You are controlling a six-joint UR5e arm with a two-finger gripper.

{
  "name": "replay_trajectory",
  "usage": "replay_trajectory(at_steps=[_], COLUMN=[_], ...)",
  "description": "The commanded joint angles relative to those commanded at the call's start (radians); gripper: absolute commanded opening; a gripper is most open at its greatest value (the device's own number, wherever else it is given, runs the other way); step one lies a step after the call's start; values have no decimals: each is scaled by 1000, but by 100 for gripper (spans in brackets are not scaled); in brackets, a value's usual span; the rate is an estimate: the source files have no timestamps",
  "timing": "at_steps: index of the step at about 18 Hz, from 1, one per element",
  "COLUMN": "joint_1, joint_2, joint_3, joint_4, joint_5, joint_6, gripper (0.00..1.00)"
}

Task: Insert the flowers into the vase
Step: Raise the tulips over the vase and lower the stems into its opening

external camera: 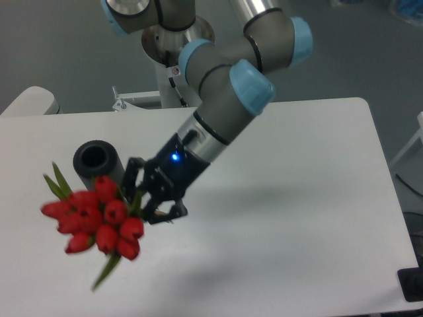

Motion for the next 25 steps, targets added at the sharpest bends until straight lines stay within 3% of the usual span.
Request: replay_trajectory(at_steps=[5, 11, 18, 25], joint_1=[6, 0, -9, -26], joint_2=[106, 183, 288, 304], joint_3=[-115, -141, -262, -312], joint_4=[5, 3, 5, 5], joint_5=[-71, -123, -123, -124], joint_6=[14, 2, 12, 22], gripper=[0, 0, 0, 0])
